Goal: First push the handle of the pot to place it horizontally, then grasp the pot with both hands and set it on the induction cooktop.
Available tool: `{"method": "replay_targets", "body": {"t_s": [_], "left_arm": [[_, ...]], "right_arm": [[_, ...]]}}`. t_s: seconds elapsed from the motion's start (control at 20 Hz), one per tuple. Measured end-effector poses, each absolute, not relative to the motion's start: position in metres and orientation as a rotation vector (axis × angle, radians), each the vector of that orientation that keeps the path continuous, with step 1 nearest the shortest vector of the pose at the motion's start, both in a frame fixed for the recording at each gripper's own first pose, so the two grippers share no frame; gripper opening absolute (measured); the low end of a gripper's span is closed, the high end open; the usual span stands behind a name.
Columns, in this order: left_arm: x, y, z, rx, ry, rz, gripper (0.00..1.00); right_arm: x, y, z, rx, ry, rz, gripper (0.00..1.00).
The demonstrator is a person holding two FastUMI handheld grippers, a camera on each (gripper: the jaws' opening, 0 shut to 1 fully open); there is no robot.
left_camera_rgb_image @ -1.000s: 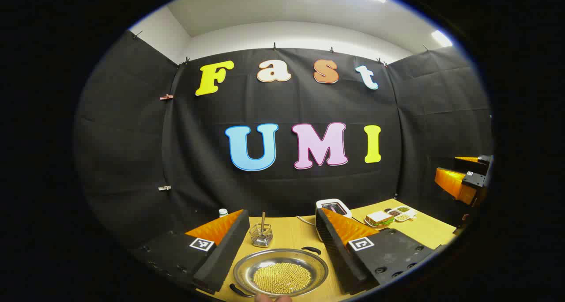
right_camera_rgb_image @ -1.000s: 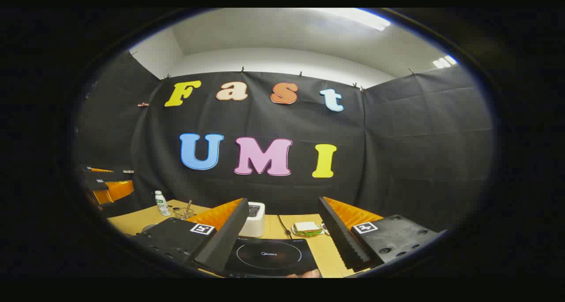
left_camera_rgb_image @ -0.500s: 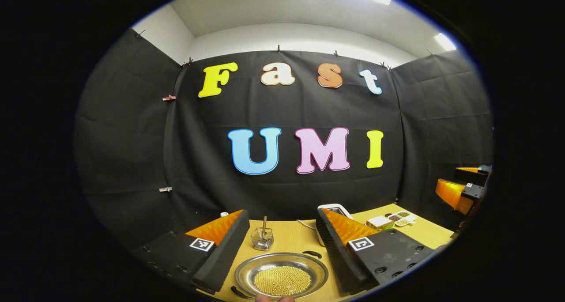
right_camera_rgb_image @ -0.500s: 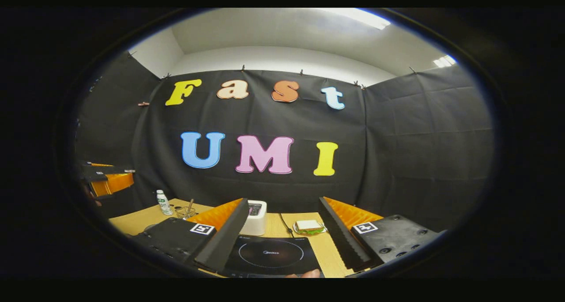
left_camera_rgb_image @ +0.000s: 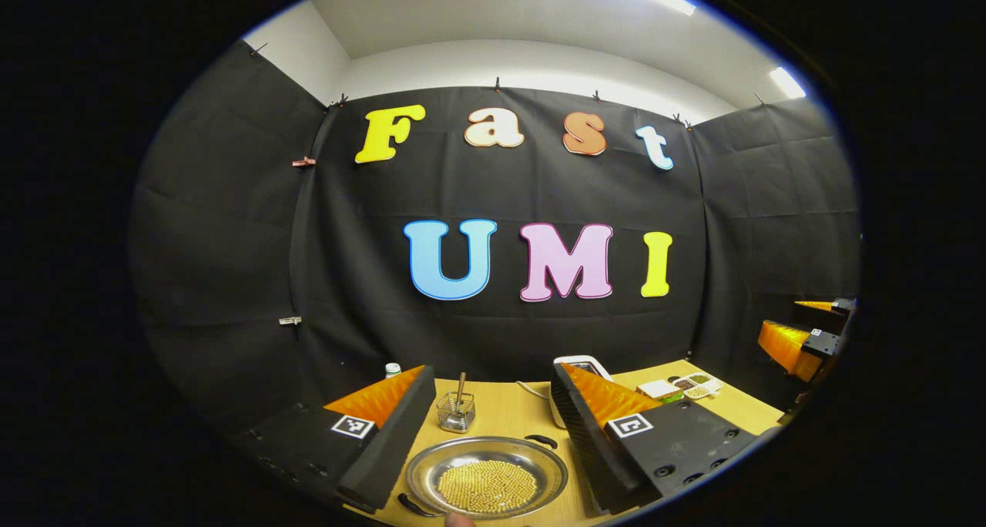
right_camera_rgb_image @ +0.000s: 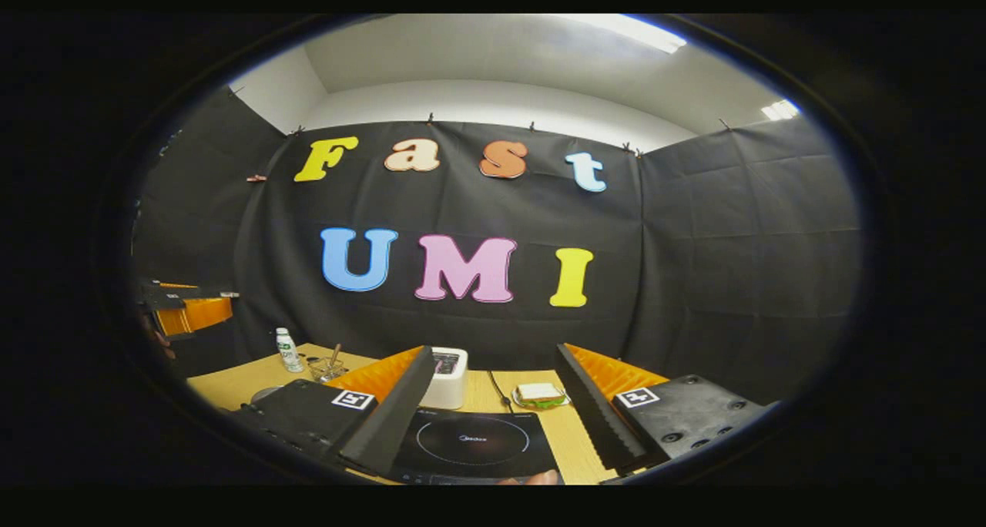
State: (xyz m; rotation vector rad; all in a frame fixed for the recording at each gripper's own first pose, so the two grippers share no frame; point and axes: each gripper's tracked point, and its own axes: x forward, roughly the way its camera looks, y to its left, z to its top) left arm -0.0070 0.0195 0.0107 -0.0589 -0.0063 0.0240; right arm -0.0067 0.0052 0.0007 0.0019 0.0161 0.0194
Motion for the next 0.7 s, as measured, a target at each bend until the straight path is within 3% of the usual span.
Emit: {"method": "replay_targets", "body": {"t_s": [0.15,0.3,0.4,0.55,0.7], "left_arm": [[-0.009,0.018,0.011,-0.048,-0.012,0.0,0.82],[-0.012,0.006,0.008,-0.05,-0.004,-0.073,0.29],[-0.014,-0.014,-0.006,-0.045,0.05,-0.162,0.18],[-0.019,-0.009,-0.033,-0.038,0.13,-0.177,0.17],[-0.027,-0.014,-0.062,-0.077,0.207,-0.199,0.05]], "right_arm": [[-0.008,0.006,-0.001,-0.004,0.019,0.021,0.98],[-0.008,0.006,-0.004,-0.01,0.025,0.023,0.98],[-0.009,0.008,-0.004,-0.012,0.026,0.028,0.98],[-0.009,0.008,-0.004,-0.019,0.024,0.034,0.98],[-0.011,0.009,-0.006,-0.024,0.026,0.04,0.98]]}}
